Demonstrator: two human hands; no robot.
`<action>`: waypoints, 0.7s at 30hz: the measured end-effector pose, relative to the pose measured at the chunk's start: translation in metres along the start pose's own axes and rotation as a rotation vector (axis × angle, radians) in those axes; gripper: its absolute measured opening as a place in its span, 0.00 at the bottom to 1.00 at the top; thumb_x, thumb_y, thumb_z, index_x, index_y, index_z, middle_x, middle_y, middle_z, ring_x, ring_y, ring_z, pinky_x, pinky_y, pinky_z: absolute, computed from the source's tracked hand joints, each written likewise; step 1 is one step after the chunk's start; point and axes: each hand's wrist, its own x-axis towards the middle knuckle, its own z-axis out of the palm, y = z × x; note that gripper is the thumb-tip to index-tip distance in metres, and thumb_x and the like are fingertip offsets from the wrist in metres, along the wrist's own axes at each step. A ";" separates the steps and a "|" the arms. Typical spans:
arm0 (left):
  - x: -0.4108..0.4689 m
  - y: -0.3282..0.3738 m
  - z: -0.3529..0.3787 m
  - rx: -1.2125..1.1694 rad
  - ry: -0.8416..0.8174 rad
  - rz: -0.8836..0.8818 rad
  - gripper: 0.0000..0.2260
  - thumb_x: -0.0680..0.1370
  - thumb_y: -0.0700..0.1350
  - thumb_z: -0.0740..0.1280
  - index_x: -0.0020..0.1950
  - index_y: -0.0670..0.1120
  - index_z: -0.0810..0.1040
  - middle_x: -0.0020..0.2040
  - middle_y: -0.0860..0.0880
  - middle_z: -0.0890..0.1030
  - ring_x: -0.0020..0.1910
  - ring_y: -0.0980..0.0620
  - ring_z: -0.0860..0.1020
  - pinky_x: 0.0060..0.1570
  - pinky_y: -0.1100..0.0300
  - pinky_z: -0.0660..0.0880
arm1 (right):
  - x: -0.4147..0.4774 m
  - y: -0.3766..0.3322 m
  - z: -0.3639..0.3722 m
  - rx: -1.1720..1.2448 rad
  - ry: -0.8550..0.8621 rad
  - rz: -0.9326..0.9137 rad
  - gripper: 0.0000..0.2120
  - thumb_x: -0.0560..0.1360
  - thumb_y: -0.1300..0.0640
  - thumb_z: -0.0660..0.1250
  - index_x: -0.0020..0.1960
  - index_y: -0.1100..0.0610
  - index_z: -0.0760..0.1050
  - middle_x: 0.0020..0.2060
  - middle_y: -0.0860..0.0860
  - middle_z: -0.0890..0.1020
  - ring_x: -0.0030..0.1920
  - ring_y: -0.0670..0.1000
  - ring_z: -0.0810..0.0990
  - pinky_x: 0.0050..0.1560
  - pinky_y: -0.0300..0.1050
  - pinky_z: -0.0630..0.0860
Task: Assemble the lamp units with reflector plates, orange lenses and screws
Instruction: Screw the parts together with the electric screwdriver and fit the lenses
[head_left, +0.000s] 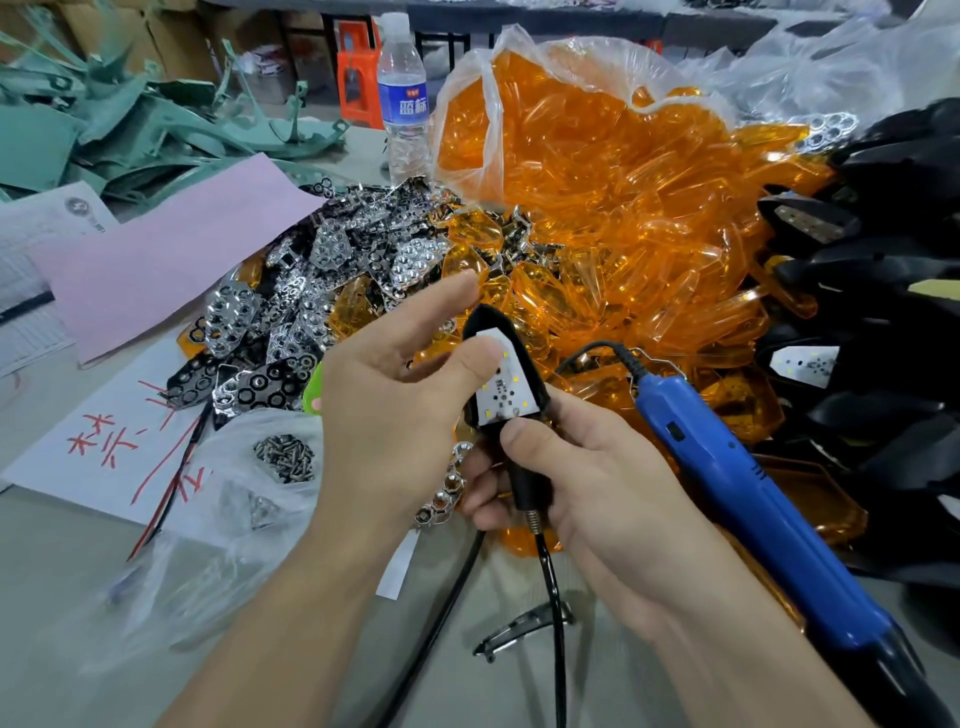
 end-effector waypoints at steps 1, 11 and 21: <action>-0.001 0.002 0.002 -0.046 -0.022 -0.065 0.15 0.73 0.43 0.74 0.59 0.53 0.87 0.56 0.55 0.87 0.56 0.57 0.84 0.52 0.61 0.80 | 0.000 -0.001 0.000 -0.002 0.006 -0.002 0.09 0.84 0.65 0.60 0.58 0.58 0.78 0.36 0.58 0.82 0.34 0.54 0.82 0.35 0.43 0.81; -0.002 0.007 0.004 0.009 -0.206 -0.152 0.09 0.78 0.45 0.67 0.44 0.49 0.87 0.45 0.46 0.88 0.45 0.41 0.85 0.45 0.41 0.81 | 0.003 0.003 -0.001 -0.129 0.142 -0.097 0.04 0.82 0.61 0.66 0.53 0.58 0.79 0.35 0.54 0.82 0.29 0.55 0.81 0.28 0.45 0.78; -0.003 0.002 0.005 0.214 -0.193 -0.002 0.11 0.80 0.45 0.66 0.44 0.52 0.87 0.42 0.53 0.87 0.44 0.53 0.85 0.45 0.52 0.80 | 0.004 0.006 -0.002 -0.281 0.201 -0.169 0.08 0.83 0.60 0.64 0.48 0.53 0.80 0.29 0.51 0.78 0.23 0.52 0.76 0.21 0.43 0.69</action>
